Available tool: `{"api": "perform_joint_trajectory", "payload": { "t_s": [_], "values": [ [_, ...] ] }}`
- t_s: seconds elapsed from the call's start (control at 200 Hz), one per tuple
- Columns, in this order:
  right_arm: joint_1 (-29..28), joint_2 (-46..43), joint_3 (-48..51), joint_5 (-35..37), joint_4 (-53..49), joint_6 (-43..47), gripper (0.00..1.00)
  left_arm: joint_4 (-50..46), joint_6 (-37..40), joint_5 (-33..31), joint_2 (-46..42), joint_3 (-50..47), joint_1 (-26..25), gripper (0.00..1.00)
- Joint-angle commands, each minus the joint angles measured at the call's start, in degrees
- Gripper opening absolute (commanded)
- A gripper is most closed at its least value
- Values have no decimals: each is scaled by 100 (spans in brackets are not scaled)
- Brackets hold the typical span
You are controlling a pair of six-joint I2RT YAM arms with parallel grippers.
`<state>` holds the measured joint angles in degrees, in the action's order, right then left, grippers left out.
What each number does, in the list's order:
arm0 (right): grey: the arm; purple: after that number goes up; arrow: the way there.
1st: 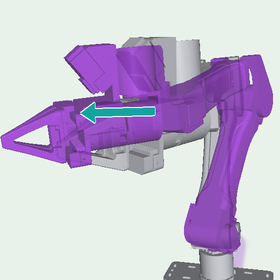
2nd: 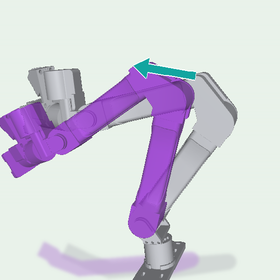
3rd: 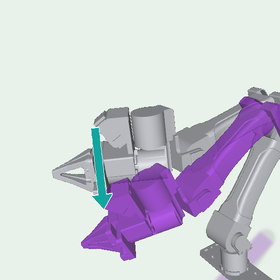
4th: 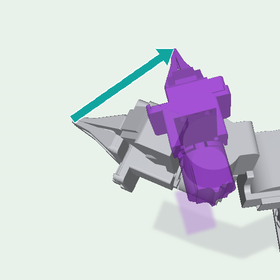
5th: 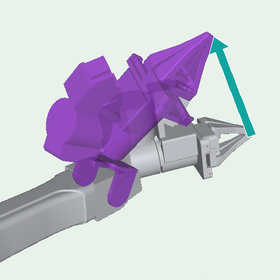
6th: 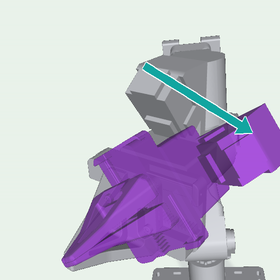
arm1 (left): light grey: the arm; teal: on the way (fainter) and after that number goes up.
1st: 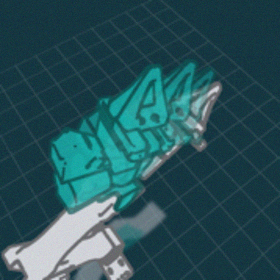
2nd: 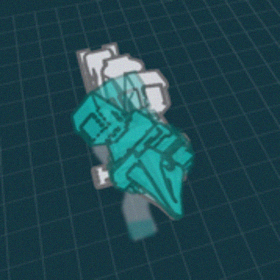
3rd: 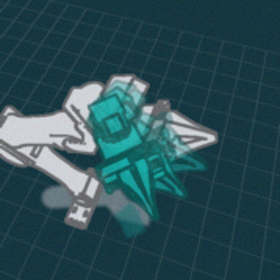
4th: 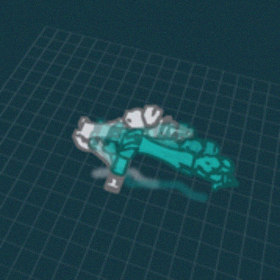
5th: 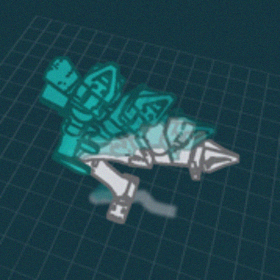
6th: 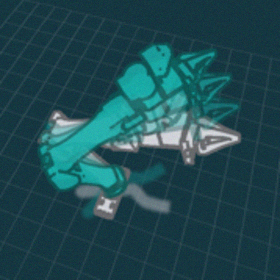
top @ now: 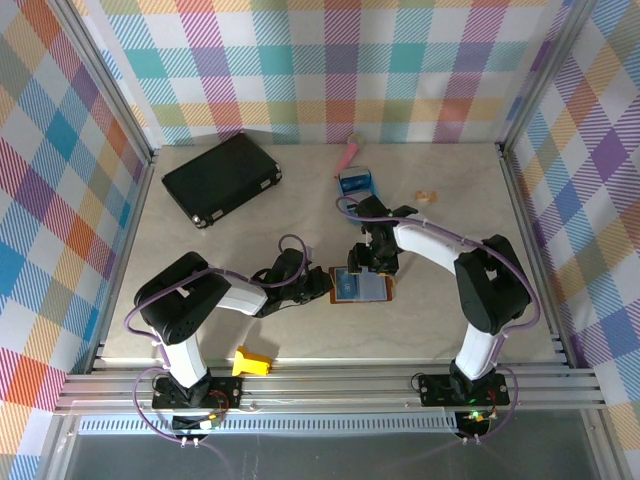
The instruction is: Put the credit cards into the card holder
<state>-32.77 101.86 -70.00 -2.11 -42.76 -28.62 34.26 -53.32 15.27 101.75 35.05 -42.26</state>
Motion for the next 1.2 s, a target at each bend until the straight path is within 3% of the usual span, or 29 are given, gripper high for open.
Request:
{"api": "perform_joint_trajectory", "payload": {
  "t_s": [0.0, 0.68, 1.055, 1.195],
  "values": [
    [-36, 95, -135, 114, -180, 43, 65, -324, 23, -68, -60, -147, -76, 0],
    [-29, 573, -157, 66, -67, -58, 67, -287, -11, -59, -33, -186, -102, 0],
    [-38, 593, 139, -1353, 596, -290, 61, -292, -12, -59, -22, -156, -111, 0],
    [-36, 392, 204, -1587, 747, -377, 56, -298, -25, -98, -42, -191, -116, 0]
  ]
}}
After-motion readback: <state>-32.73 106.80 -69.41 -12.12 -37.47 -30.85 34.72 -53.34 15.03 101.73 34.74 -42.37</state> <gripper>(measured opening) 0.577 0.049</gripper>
